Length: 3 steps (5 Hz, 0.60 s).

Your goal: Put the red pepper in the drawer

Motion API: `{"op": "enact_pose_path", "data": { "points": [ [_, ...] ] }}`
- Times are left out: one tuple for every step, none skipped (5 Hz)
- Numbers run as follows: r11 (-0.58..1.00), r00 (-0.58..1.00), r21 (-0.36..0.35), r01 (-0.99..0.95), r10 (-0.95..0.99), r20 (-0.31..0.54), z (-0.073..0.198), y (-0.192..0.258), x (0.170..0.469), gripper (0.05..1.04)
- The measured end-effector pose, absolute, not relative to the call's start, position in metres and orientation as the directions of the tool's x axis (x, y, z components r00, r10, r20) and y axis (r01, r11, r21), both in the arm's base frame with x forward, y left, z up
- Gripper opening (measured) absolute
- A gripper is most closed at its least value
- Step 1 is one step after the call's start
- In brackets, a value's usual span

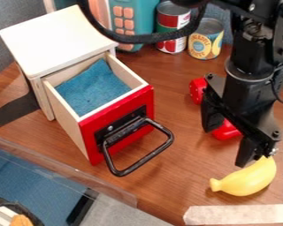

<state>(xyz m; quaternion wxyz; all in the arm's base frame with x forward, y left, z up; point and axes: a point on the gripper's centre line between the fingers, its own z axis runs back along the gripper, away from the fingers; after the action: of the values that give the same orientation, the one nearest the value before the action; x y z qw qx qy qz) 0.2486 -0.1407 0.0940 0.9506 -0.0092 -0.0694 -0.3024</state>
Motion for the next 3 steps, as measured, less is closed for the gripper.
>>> {"op": "enact_pose_path", "data": {
  "points": [
    [0.817, 0.811, 0.021, 0.576, -0.574, 0.113, 0.087, -0.140, 0.247, 1.000],
    [0.806, 0.801, 0.021, 0.591, -0.590, 0.107, 0.085, -0.141, 0.256, 1.000],
    [0.790, 0.784, 0.031, 0.612, -0.611, 0.108, 0.086, -0.145, 0.268, 1.000]
  ]
}}
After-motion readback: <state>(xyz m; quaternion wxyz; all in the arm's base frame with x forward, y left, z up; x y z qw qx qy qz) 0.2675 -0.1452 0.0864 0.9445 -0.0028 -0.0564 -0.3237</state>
